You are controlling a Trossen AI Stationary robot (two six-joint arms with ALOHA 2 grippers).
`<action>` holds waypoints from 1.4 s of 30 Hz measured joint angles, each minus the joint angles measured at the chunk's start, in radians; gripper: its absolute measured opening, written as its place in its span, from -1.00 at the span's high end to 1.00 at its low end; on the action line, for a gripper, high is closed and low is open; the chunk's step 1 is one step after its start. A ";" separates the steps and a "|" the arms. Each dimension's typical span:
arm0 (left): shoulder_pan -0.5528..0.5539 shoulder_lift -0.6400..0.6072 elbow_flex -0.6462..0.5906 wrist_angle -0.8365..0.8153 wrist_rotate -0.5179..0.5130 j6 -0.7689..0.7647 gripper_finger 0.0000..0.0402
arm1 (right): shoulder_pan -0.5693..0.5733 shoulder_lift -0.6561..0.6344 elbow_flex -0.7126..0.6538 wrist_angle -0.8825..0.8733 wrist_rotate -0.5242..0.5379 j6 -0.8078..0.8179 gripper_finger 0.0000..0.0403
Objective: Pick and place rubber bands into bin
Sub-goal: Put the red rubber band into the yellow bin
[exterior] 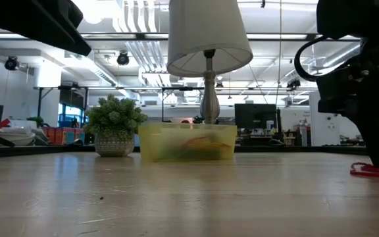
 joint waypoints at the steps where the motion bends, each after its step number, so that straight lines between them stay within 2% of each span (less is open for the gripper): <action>1: 0.000 0.000 0.000 0.001 0.000 0.000 0.34 | 0.000 0.000 -0.001 0.003 -0.001 0.000 0.64; 5: 0.000 0.000 0.000 0.005 -0.003 -0.001 0.34 | -0.006 -0.002 -0.014 0.031 -0.027 0.000 0.72; 10: 0.000 0.000 0.000 0.004 -0.003 -0.006 0.34 | -0.012 -0.003 -0.020 0.057 -0.063 0.006 0.93; 15: 0.000 0.000 -0.012 0.014 -0.004 -0.007 0.34 | -0.011 -0.002 -0.013 0.051 -0.055 0.007 0.96; 19: 0.000 0.000 -0.013 0.018 -0.004 -0.007 0.34 | -0.008 -0.004 0.004 0.025 0.024 0.039 0.96; 24: 0.000 0.000 -0.013 0.022 -0.004 -0.007 0.34 | -0.009 -0.006 0.008 -0.010 0.005 0.072 0.95; 28: 0.000 0.000 -0.013 0.022 -0.004 -0.007 0.34 | -0.008 -0.019 0.008 -0.010 -0.019 0.094 0.87; 42: 0.000 0.000 -0.013 0.021 -0.003 -0.007 0.34 | -0.009 -0.031 -0.028 -0.010 0.014 0.100 0.33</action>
